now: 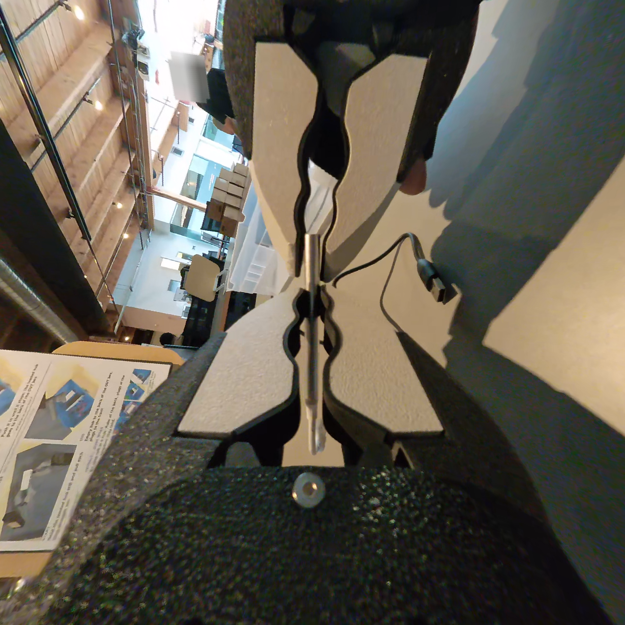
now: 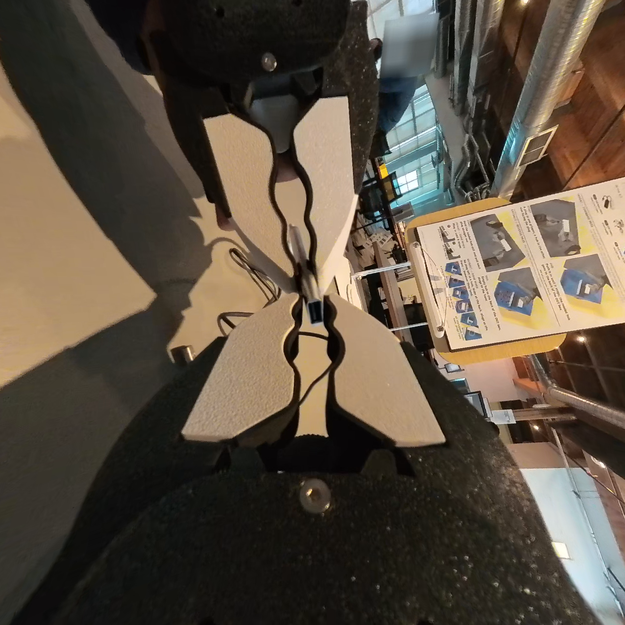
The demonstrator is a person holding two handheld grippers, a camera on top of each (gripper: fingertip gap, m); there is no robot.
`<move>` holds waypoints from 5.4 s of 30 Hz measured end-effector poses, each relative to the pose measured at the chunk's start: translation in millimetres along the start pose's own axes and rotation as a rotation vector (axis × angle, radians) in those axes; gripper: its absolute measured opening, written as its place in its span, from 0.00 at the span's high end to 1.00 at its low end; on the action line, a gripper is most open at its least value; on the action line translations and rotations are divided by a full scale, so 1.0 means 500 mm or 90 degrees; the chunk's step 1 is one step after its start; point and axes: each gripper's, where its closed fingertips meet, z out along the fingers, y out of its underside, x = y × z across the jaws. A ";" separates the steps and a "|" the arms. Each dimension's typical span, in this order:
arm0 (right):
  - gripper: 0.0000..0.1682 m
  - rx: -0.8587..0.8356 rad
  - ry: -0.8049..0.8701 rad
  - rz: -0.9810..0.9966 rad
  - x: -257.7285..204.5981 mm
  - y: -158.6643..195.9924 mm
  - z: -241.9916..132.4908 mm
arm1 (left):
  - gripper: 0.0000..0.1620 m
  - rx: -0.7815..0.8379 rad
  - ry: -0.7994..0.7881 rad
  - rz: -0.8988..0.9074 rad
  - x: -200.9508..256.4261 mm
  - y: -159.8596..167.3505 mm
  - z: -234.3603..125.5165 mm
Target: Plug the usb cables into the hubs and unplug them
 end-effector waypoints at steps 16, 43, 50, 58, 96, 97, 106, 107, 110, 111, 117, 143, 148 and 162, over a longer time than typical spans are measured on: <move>0.95 0.024 -0.025 0.021 -0.004 0.001 -0.012 | 0.95 -0.004 0.023 -0.029 0.010 0.012 0.001; 0.96 0.047 -0.050 0.027 -0.024 -0.026 -0.004 | 0.94 0.002 0.037 -0.013 0.027 0.007 0.006; 0.95 0.049 -0.049 0.027 -0.024 -0.026 -0.003 | 0.95 -0.007 0.043 -0.014 0.026 0.010 0.004; 0.89 -0.046 -0.118 0.043 -0.040 0.049 -0.016 | 0.95 -0.045 0.003 -0.034 -0.003 0.032 0.000; 0.95 0.045 -0.289 0.290 -0.060 0.056 -0.018 | 0.95 -0.060 -0.035 -0.045 -0.034 0.049 -0.010; 0.95 0.082 -0.275 0.311 -0.042 0.042 -0.029 | 0.95 -0.048 -0.038 -0.057 -0.038 0.045 -0.013; 0.95 0.376 -0.230 0.426 0.057 -0.059 -0.121 | 0.96 0.038 -0.032 -0.116 -0.045 -0.010 -0.021; 0.95 0.382 -0.229 0.431 0.059 -0.060 -0.123 | 0.95 0.039 -0.029 -0.116 -0.043 -0.013 -0.020; 0.95 0.377 -0.224 0.429 0.059 -0.057 -0.120 | 0.95 0.041 -0.021 -0.116 -0.039 -0.019 -0.018; 0.95 0.374 -0.225 0.429 0.058 -0.057 -0.119 | 0.95 0.041 -0.019 -0.117 -0.038 -0.020 -0.018; 0.95 0.319 -0.202 0.406 0.051 -0.041 -0.099 | 0.95 0.017 -0.028 -0.105 -0.041 -0.013 -0.017; 0.95 -0.166 0.057 0.018 0.007 0.060 0.018 | 0.96 -0.394 -0.080 0.136 -0.029 0.121 0.001; 0.95 -0.164 0.049 0.023 0.003 0.060 0.018 | 0.96 -0.393 -0.068 0.117 -0.022 0.126 0.005; 0.95 -0.164 0.032 0.034 -0.007 0.061 0.021 | 0.96 -0.392 -0.059 0.115 -0.018 0.127 0.008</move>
